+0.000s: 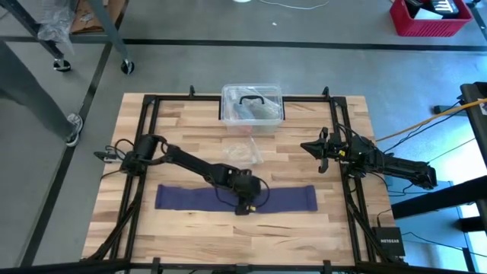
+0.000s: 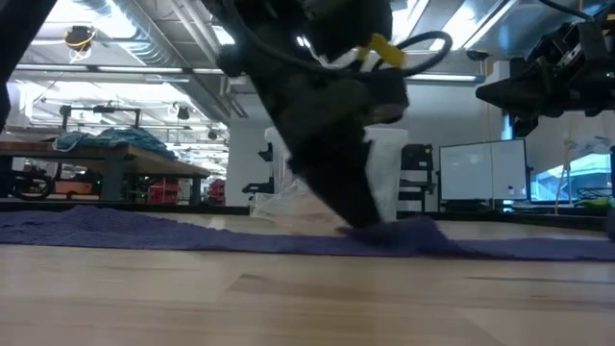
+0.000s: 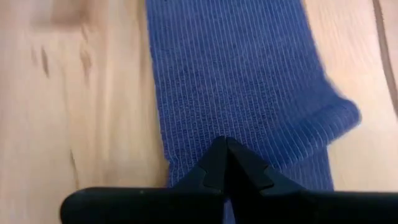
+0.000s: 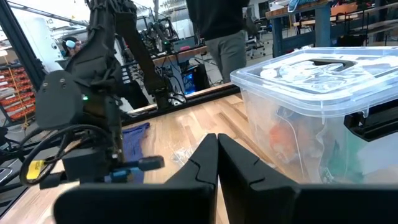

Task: Roll bandage
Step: Roll the blue bandage

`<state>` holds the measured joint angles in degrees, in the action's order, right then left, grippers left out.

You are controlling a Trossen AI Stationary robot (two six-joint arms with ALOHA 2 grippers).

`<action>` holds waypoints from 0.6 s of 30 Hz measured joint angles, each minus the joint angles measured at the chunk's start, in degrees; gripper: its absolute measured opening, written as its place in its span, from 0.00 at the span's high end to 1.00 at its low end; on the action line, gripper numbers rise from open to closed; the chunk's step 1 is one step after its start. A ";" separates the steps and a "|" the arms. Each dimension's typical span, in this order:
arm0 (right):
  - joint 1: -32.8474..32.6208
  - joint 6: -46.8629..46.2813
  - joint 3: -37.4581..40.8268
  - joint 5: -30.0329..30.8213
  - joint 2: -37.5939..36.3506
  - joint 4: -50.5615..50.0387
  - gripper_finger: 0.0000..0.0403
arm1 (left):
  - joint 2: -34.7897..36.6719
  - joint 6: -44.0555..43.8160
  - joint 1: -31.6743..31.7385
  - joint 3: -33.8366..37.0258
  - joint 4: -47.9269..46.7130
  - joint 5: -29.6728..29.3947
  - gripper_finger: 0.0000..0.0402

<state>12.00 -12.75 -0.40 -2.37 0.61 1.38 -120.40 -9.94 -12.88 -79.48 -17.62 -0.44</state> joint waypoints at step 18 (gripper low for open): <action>0.01 -3.77 -0.24 -0.39 -0.01 2.02 0.96 | 8.99 -2.93 -4.01 0.42 3.82 -11.90 1.00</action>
<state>12.01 -16.53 -0.64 -2.76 0.60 3.40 -111.41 -12.87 -16.89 -79.07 -13.79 -12.34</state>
